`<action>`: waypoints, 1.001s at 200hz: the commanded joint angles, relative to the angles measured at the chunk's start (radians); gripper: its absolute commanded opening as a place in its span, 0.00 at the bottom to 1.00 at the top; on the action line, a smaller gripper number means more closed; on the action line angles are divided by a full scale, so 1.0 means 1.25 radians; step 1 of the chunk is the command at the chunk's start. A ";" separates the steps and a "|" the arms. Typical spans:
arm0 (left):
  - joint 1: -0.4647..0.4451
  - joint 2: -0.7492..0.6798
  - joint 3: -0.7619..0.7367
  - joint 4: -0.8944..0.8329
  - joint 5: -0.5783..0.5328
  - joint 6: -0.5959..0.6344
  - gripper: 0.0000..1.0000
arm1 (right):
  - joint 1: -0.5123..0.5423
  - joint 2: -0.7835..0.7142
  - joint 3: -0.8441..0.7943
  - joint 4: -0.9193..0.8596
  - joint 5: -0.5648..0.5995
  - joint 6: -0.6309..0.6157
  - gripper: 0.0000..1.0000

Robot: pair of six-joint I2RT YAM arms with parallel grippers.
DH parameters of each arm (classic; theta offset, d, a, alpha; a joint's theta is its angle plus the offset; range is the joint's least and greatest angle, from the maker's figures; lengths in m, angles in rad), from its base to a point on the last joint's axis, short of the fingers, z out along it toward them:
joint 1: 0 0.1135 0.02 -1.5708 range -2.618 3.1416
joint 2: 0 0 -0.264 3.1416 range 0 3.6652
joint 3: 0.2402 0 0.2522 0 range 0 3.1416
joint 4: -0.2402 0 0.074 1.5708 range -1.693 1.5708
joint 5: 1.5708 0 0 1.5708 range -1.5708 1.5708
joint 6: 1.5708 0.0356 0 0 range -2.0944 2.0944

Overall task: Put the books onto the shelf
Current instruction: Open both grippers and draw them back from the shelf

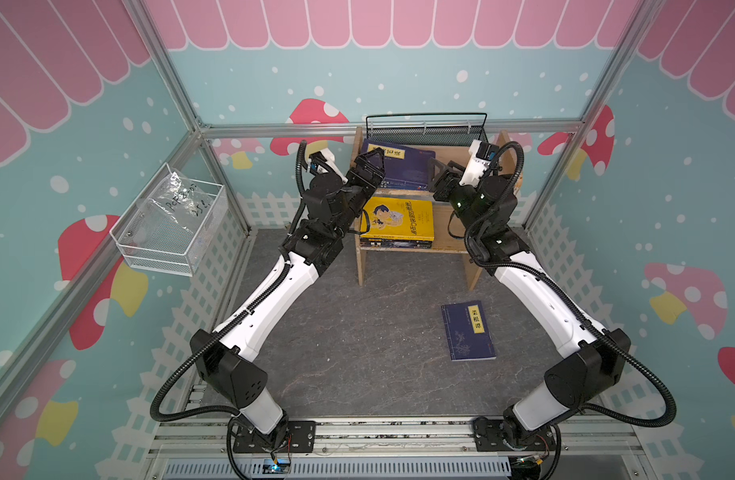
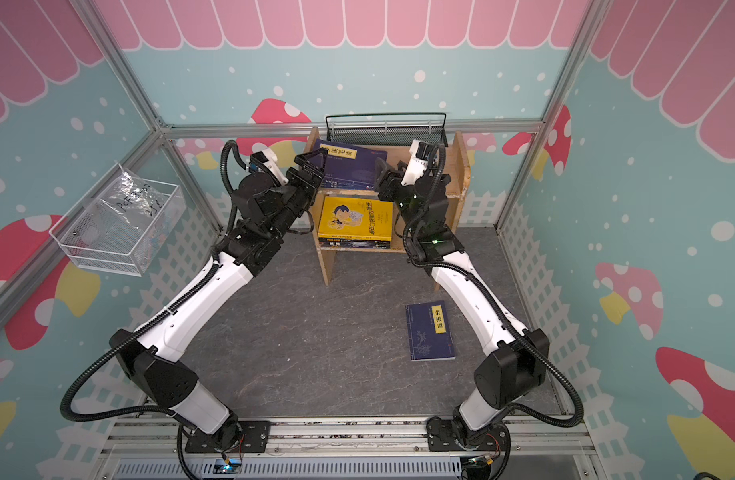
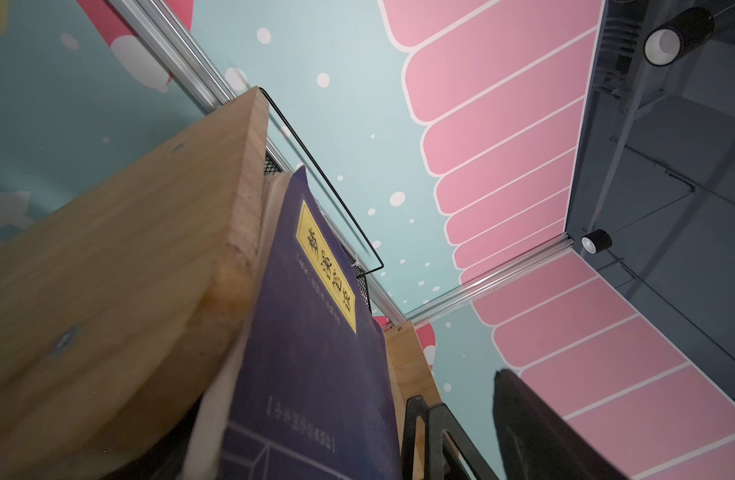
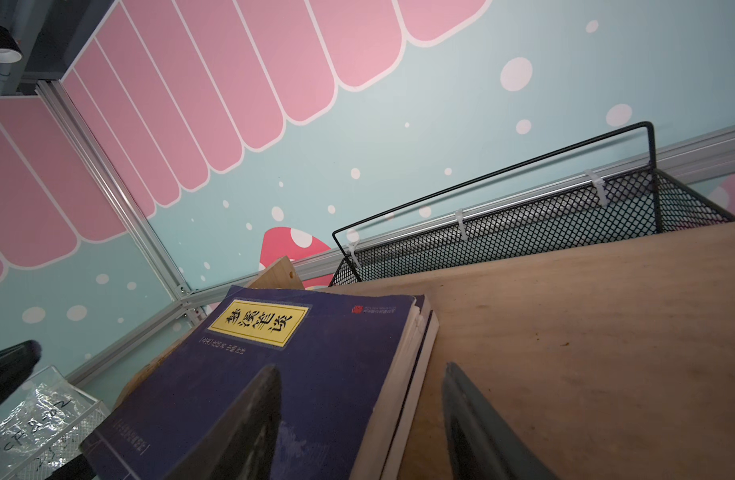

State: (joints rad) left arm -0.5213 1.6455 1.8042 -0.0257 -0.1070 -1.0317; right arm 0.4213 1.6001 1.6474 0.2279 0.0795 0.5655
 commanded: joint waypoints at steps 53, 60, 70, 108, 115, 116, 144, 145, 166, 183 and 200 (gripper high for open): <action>0.028 -0.054 0.007 -0.177 -0.024 0.125 0.93 | 0.004 -0.013 -0.011 -0.023 -0.076 -0.162 0.74; 0.030 -0.049 0.029 -0.211 -0.026 0.157 0.94 | 0.005 -0.026 -0.016 -0.024 -0.080 -0.184 0.75; 0.041 -0.039 0.064 -0.250 -0.006 0.215 0.95 | 0.005 -0.048 -0.029 -0.024 -0.083 -0.209 0.78; 0.142 0.016 0.198 -0.429 0.133 0.338 0.96 | 0.004 -0.123 -0.088 -0.001 -0.099 -0.274 0.84; 0.161 0.014 0.194 -0.432 0.165 0.341 0.96 | 0.003 -0.132 -0.096 0.002 -0.109 -0.290 0.84; 0.163 0.014 0.193 -0.432 0.170 0.342 0.96 | 0.004 -0.133 -0.097 0.003 -0.111 -0.293 0.84; 0.205 -0.032 0.092 -0.313 0.323 0.429 0.98 | 0.004 -0.168 -0.153 0.033 -0.153 -0.362 0.85; 0.205 -0.033 0.088 -0.309 0.327 0.433 0.98 | 0.004 -0.169 -0.155 0.033 -0.152 -0.364 0.85; 0.210 -0.054 0.033 -0.247 0.468 0.544 0.98 | 0.004 -0.178 -0.173 0.042 -0.187 -0.408 0.85; 0.209 -0.062 0.007 -0.238 0.565 0.618 0.98 | 0.004 -0.181 -0.184 0.042 -0.218 -0.440 0.85; 0.208 -0.071 -0.026 -0.224 0.594 0.659 0.98 | 0.004 -0.183 -0.197 0.041 -0.226 -0.463 0.85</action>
State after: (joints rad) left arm -0.2600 1.6093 1.8099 -0.3660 0.4530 -0.3828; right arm 0.4263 1.3849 1.4273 0.2565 -0.1455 0.0879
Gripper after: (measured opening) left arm 0.980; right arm 0.851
